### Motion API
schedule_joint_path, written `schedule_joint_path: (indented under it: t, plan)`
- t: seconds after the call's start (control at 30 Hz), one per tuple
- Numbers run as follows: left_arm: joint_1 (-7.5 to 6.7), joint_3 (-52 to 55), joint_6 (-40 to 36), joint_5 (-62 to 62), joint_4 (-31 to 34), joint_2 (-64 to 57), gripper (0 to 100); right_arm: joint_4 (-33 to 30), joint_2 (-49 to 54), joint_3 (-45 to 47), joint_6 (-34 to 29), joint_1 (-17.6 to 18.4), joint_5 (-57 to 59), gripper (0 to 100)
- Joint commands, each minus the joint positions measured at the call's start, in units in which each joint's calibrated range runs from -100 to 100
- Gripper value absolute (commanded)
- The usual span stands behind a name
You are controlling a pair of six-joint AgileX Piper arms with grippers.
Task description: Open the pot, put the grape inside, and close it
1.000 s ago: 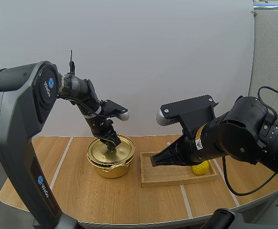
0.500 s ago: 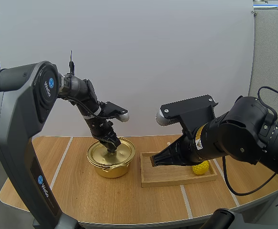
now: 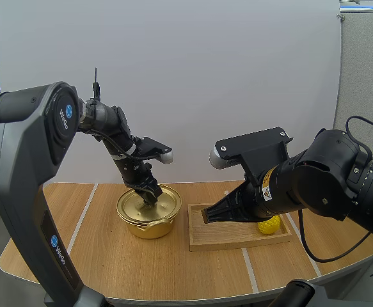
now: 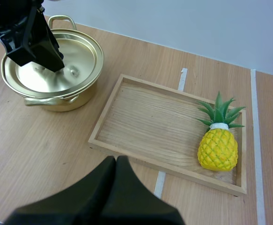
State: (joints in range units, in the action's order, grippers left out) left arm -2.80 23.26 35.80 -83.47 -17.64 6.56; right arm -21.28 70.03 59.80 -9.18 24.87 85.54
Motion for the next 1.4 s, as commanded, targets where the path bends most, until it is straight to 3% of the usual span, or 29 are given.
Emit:
schedule_joint_path:
  t: [0.0,0.37,0.83,1.13,1.37]
  plan:
    - [-0.15,-0.1,0.1,-0.8,-0.1,-1.0,92,-0.5,0.7,0.2,0.6,-0.3,0.2,0]
    - [-0.15,-4.1,-1.8,-5.5,0.6,-15.9,96,-0.5,0.7,0.2,0.6,-0.3,0.2,0]
    - [-0.15,-4.6,-5.2,-16.5,0.6,-46.2,95,-4.0,1.2,0.2,0.6,-1.5,0.2,0]
    - [-0.15,-3.3,-11.0,-16.5,0.6,-62.8,95,-3.3,9.0,0.2,0.6,-5.2,-0.5,0]
    - [-0.15,4.8,-14.4,-16.5,0.7,-73.2,95,-0.6,14.6,0.2,0.6,-7.9,0.4,0]
